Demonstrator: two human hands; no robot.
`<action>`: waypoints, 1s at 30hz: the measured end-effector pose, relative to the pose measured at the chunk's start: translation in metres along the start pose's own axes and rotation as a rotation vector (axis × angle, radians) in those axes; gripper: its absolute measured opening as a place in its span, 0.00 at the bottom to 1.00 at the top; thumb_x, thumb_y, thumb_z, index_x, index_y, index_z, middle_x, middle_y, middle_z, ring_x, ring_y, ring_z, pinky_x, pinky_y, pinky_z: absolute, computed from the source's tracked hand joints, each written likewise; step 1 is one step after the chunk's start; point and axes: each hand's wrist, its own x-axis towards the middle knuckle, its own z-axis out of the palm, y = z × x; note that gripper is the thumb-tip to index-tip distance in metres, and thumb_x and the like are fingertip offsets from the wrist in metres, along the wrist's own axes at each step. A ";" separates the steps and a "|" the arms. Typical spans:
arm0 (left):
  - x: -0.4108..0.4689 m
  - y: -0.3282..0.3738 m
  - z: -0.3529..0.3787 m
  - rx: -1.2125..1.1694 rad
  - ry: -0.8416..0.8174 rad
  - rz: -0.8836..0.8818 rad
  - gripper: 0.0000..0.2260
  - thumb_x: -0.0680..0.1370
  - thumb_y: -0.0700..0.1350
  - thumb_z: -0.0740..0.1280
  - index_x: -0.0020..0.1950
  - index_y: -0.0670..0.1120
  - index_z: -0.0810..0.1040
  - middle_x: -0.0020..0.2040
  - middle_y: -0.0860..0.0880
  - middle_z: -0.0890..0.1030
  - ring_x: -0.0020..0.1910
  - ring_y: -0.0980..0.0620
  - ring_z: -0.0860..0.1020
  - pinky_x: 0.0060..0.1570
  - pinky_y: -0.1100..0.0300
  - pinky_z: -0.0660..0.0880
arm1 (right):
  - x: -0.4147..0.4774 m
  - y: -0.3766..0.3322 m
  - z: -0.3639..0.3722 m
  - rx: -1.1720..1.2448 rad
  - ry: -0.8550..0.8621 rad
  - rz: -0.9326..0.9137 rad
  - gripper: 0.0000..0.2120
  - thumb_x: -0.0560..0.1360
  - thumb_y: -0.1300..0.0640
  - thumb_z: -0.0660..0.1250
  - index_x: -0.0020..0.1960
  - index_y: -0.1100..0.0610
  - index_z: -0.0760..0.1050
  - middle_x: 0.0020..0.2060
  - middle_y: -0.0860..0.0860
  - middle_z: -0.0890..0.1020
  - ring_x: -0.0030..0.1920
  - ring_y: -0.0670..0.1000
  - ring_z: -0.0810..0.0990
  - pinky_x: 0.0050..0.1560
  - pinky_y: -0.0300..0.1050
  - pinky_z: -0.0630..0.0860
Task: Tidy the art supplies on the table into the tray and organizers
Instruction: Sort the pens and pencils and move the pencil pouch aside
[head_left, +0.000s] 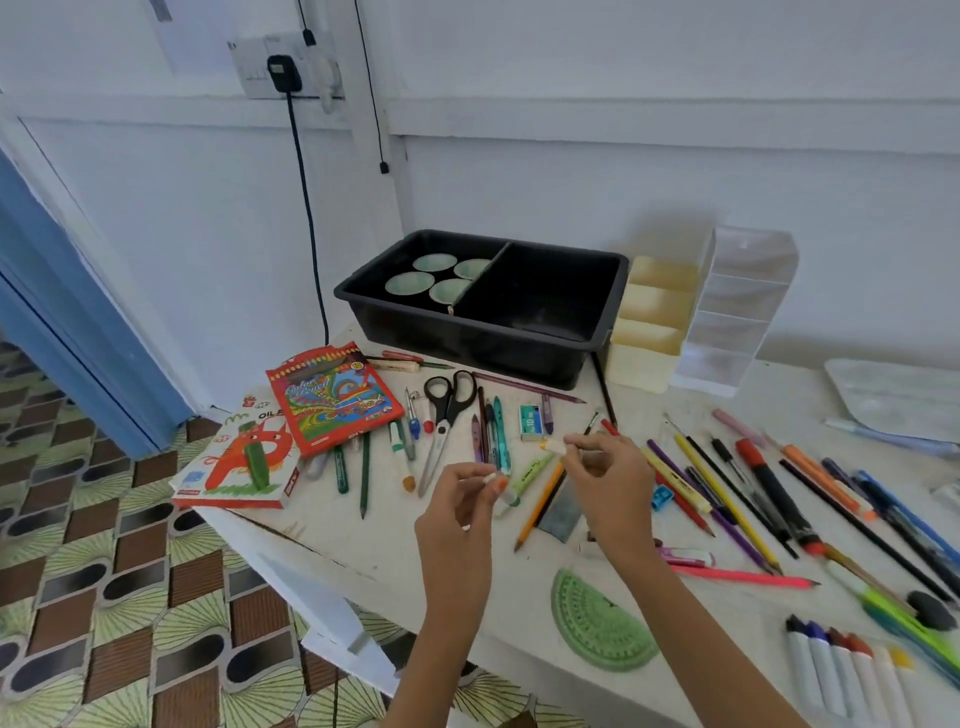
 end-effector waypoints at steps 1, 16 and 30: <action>-0.004 0.002 0.004 0.000 -0.016 0.012 0.02 0.76 0.40 0.68 0.47 0.47 0.78 0.39 0.55 0.82 0.39 0.57 0.80 0.40 0.65 0.76 | -0.004 0.001 -0.010 0.037 0.011 0.025 0.05 0.73 0.65 0.69 0.47 0.58 0.82 0.39 0.51 0.80 0.37 0.42 0.79 0.36 0.25 0.72; -0.106 0.034 0.084 -0.086 -0.220 -0.022 0.05 0.76 0.43 0.67 0.52 0.48 0.77 0.41 0.52 0.83 0.43 0.56 0.81 0.46 0.60 0.78 | -0.078 0.040 -0.178 0.346 0.183 0.343 0.05 0.72 0.59 0.71 0.47 0.58 0.83 0.44 0.48 0.85 0.46 0.47 0.82 0.45 0.39 0.78; -0.156 0.030 0.112 -0.043 -0.275 -0.032 0.05 0.76 0.38 0.68 0.46 0.47 0.80 0.40 0.52 0.83 0.43 0.56 0.81 0.46 0.64 0.77 | -0.117 0.084 -0.196 -0.436 -0.094 -0.314 0.11 0.68 0.63 0.69 0.50 0.61 0.83 0.46 0.52 0.83 0.48 0.47 0.79 0.58 0.28 0.66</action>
